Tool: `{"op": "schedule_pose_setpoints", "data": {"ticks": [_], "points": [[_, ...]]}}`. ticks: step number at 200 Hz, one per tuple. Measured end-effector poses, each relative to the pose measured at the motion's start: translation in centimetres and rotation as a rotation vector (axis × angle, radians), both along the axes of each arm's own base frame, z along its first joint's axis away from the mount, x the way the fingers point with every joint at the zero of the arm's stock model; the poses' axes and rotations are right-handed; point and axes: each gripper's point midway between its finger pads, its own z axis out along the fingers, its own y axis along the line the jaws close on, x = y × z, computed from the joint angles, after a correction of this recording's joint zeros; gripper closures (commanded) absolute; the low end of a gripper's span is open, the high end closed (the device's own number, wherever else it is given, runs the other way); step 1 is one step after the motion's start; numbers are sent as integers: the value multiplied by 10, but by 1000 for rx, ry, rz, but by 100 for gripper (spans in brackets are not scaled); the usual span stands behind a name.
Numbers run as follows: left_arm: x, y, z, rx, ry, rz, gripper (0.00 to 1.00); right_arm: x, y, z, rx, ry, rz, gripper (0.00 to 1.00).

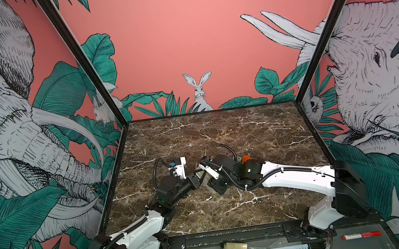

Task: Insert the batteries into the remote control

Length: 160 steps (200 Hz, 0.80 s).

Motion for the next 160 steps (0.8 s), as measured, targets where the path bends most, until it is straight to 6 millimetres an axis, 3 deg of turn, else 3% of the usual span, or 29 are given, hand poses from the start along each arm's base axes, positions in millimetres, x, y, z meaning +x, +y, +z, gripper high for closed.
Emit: {"op": "schedule_pose_setpoints", "data": {"ticks": [72, 160], "points": [[-3, 1, -1, 13, 1, -2, 100, 0, 1, 9, 20, -9, 0, 52], [-6, 2, -4, 26, 10, -11, 100, -2, 1, 48, 103, -43, 6, 51]]}}
